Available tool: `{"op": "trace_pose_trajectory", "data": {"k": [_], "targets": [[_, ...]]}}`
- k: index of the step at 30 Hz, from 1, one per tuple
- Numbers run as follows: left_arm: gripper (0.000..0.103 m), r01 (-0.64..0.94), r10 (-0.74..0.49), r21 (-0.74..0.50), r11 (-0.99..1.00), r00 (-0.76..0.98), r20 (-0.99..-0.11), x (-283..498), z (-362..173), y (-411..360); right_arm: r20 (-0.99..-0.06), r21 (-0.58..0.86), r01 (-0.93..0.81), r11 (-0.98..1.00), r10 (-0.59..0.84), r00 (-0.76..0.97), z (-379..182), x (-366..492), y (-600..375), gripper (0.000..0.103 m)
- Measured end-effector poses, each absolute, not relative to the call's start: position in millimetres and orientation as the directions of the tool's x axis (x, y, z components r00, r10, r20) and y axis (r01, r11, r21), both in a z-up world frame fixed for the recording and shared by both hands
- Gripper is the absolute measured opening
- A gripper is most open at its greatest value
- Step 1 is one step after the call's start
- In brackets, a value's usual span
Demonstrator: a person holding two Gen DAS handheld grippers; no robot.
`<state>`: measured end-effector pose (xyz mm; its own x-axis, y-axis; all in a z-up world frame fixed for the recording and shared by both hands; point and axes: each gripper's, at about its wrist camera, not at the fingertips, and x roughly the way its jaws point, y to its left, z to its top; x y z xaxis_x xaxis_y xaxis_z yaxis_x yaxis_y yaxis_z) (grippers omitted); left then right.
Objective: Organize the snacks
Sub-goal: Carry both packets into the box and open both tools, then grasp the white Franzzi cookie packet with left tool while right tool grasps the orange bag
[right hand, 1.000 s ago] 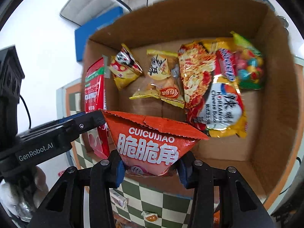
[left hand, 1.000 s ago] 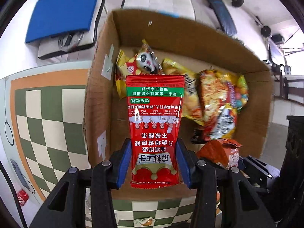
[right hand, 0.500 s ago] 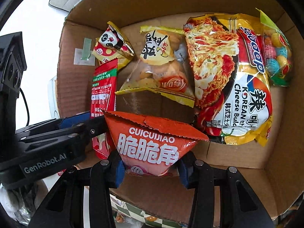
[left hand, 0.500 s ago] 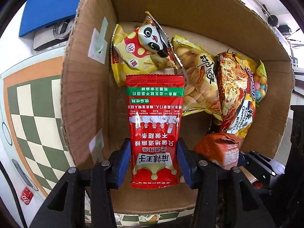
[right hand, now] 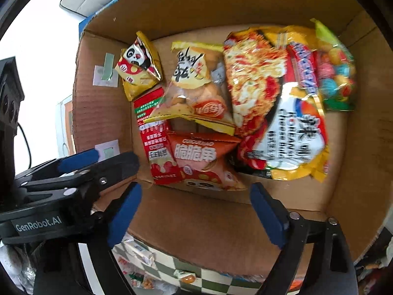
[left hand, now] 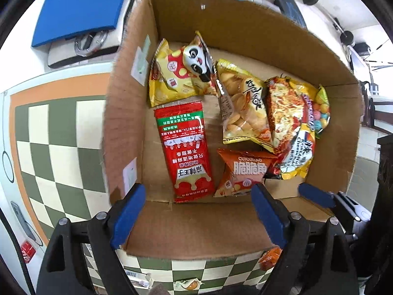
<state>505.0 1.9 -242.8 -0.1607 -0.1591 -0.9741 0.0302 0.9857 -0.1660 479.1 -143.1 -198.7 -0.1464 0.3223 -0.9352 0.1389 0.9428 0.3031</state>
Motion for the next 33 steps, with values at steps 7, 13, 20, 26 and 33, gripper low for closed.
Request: {"op": "trace_pose_trajectory", "data": {"k": [7, 13, 20, 26, 33], "targets": [[0.088, 0.077, -0.152, -0.152, 0.985, 0.002, -0.988, 475.4, -193.2, 3.2, -0.984, 0.174, 0.096, 0.98, 0.177, -0.027, -157.5, 457.2, -150.1, 0.097], [0.088, 0.093, -0.112, -0.097, 0.991, 0.172, -0.979, 446.0, -154.3, 5.0, -0.985, 0.16, 0.102, 0.982, 0.153, 0.081, -123.6, 433.4, -152.9, 0.098], [0.088, 0.079, -0.121, -0.104, 0.991, 0.258, -0.959, 414.2, -121.3, 9.3, -0.968, 0.206, 0.132, 0.97, 0.183, 0.169, -84.4, 392.1, -156.0, 0.099], [0.088, 0.007, -0.078, -0.079, 0.997, 0.28, -0.957, 357.2, -116.2, 32.4, -0.95, 0.296, 0.209, 0.932, 0.264, 0.167, -81.7, 339.0, -163.4, 0.099], [0.088, -0.245, -0.064, -0.09, 0.965, 0.113, -0.992, 276.7, -175.8, 107.2, -0.946, 0.32, 0.229, 0.919, 0.322, 0.03, -140.4, 276.0, -139.1, 0.099]]}}
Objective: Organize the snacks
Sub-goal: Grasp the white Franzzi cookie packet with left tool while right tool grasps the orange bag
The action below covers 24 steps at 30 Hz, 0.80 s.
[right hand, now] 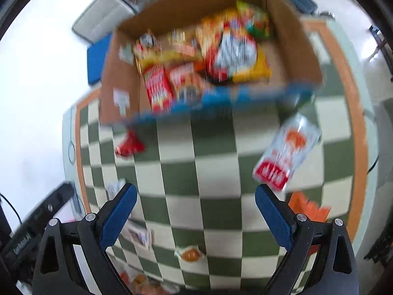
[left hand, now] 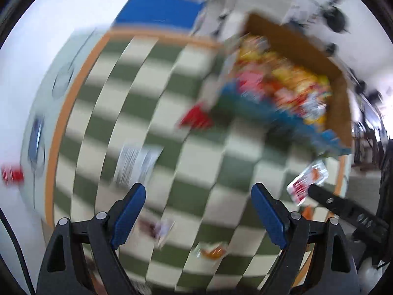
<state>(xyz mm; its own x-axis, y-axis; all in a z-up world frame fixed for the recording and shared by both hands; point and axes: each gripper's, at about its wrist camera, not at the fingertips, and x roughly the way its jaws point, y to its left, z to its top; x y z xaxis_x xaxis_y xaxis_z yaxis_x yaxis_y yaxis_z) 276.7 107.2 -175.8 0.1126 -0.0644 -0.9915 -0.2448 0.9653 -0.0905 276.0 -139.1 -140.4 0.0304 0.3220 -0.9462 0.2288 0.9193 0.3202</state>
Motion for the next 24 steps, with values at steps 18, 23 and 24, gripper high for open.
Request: {"op": "trace_pose_trajectory", "data": {"k": [18, 23, 24], "targets": [[0.088, -0.747, -0.401, -0.175, 0.641, -0.133, -0.906, 200.4, -346.6, 208.7, -0.959, 0.214, 0.105, 0.971, 0.23, -0.169, -228.4, 216.5, -57.3, 0.099], [0.065, -0.553, -0.23, -0.099, 0.827, -0.174, -0.957, 228.0, -338.4, 163.1, -0.967, 0.187, 0.121, 0.975, 0.205, -0.154, -223.7, 212.5, -82.4, 0.099], [0.063, -0.493, -0.196, -0.085, 0.866, -0.178, -0.964, 233.5, -334.8, 147.5, -0.972, 0.172, 0.115, 0.978, 0.188, -0.144, -219.3, 211.3, -92.2, 0.099]]}}
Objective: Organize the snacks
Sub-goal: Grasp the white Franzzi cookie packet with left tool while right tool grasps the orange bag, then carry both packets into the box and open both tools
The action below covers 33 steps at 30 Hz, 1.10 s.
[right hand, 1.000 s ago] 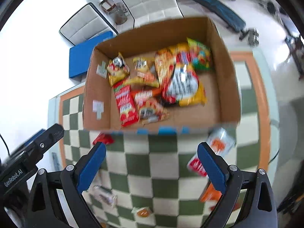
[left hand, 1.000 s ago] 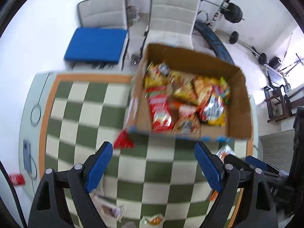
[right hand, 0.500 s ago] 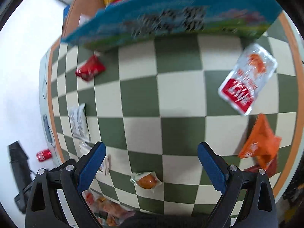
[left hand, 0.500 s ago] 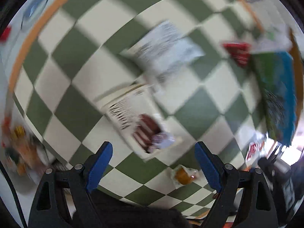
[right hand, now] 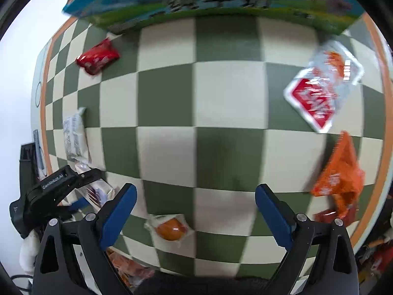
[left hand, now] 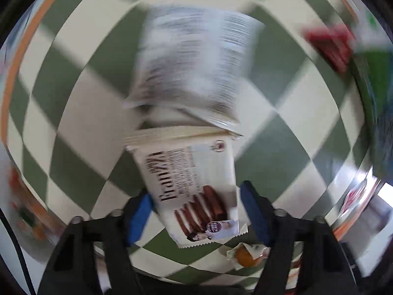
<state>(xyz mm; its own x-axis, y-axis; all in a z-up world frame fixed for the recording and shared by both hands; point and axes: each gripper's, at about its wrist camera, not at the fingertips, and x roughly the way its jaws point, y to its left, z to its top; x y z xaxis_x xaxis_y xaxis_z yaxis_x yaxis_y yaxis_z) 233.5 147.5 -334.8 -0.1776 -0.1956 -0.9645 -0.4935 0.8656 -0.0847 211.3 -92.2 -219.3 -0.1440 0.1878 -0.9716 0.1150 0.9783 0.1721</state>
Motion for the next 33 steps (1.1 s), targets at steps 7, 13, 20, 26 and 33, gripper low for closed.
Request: {"op": "trace_pose_trajectory", "data": {"k": [7, 13, 20, 26, 33], "targets": [[0.061, -0.13, -0.017, 0.0, 0.992, -0.135, -0.991, 254.0, -318.7, 43.1, -0.986, -0.06, -0.07, 0.996, -0.07, -0.154, -201.1, 201.5, -151.9, 0.099], [0.061, 0.02, 0.023, 0.02, 1.0, -0.123, -0.992, 258.6, -319.9, -15.1, -0.922, -0.226, -0.311, 0.923, -0.306, -0.238, -239.0, 192.2, -177.0, 0.099], [0.061, 0.072, 0.055, 0.045, 0.996, -0.143, -0.988, 255.8, -327.5, -31.1, -0.936, -0.143, -0.306, 0.941, -0.229, -0.268, -265.5, 198.8, -180.6, 0.086], [0.062, 0.057, 0.035, 0.026, 0.998, -0.169, -0.985, 260.7, -343.3, -17.0, -0.947, 0.065, 0.183, 0.981, 0.118, -0.297, -263.7, 214.2, -227.5, 0.067], [0.062, 0.049, -0.008, -0.018, 0.999, -0.197, -0.98, 264.9, -342.1, 3.7, -0.939, 0.143, 0.307, 0.941, 0.227, -0.258, -247.2, 216.9, -251.5, 0.088]]}}
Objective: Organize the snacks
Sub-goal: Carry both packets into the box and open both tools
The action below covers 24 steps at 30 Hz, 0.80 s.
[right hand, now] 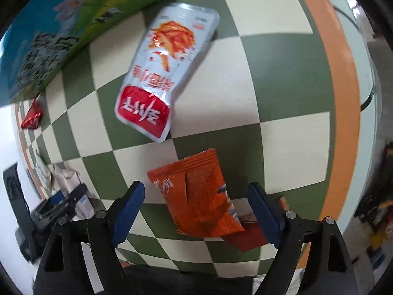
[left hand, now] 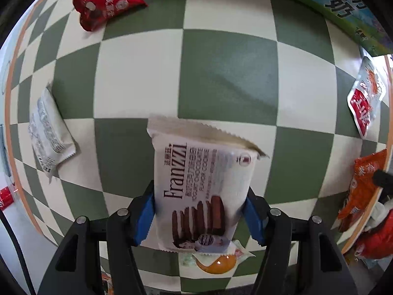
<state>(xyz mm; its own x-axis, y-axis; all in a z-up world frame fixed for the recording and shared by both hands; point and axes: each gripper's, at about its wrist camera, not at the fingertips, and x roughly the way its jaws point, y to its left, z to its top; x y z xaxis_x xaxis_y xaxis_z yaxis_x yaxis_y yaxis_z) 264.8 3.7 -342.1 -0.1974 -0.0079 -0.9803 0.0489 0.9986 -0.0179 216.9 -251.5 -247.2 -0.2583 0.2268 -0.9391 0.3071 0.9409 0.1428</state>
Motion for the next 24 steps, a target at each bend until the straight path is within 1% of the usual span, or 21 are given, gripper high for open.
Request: {"op": "trace_pose_trajectory", "data": {"k": [4, 9, 10, 11, 12, 13, 15, 19, 20, 24], "targets": [[0.062, 0.064, -0.035, -0.05, 0.997, -0.209, -0.977, 257.5, -344.6, 4.7, -0.935, 0.108, 0.222, 0.969, 0.175, -0.309, -257.1, 206.6, -236.5, 0.088], [0.061, 0.097, -0.013, -0.033, 0.995, -0.193, -0.981, 247.4, -348.7, 6.5, -0.943, 0.059, 0.187, 0.981, 0.116, -0.312, -274.4, 203.6, -218.4, 0.087], [0.058, 0.1, -0.007, -0.026, 0.995, -0.187, -0.982, 246.0, -348.5, 7.1, -0.946, 0.048, 0.187, 0.981, 0.105, -0.307, -277.0, 203.5, -216.2, 0.087], [0.058, 0.103, 0.0, -0.019, 0.995, -0.178, -0.984, 242.8, -350.6, 7.2, -0.948, 0.043, 0.19, 0.981, 0.099, -0.301, -277.9, 202.9, -215.0, 0.084], [0.058, 0.105, 0.006, -0.012, 0.994, -0.171, -0.985, 242.6, -351.7, 7.3, -0.951, 0.034, 0.191, 0.981, 0.09, -0.296, -279.9, 202.9, -210.9, 0.077], [0.057, 0.107, 0.011, -0.007, 0.994, -0.167, -0.986, 242.2, -353.2, 7.9, -0.959, 0.012, 0.18, 0.984, 0.062, -0.278, -278.1, 203.6, -206.9, 0.075], [0.057, 0.102, 0.021, 0.005, 0.995, -0.155, -0.988, 242.4, -355.5, 8.9, -0.967, -0.019, 0.153, 0.988, 0.02, -0.253, -274.6, 203.2, -201.0, 0.06], [0.057, 0.092, 0.019, 0.008, 0.996, -0.122, -0.992, 244.7, -350.1, 7.6, -0.974, 0.003, 0.171, 0.985, 0.041, -0.222, -270.2, 196.3, -192.3, 0.053], [0.057, 0.092, 0.013, 0.003, 0.996, -0.112, -0.994, 245.7, -346.8, 6.5, -0.975, 0.014, 0.181, 0.983, 0.054, -0.215, -267.5, 195.2, -195.1, 0.049], [0.057, 0.095, -0.012, -0.017, 0.995, -0.051, -0.999, 239.0, -316.9, 3.1, -0.977, 0.07, 0.2, 0.977, 0.107, -0.183, -251.8, 196.9, -192.4, 0.048]]}}
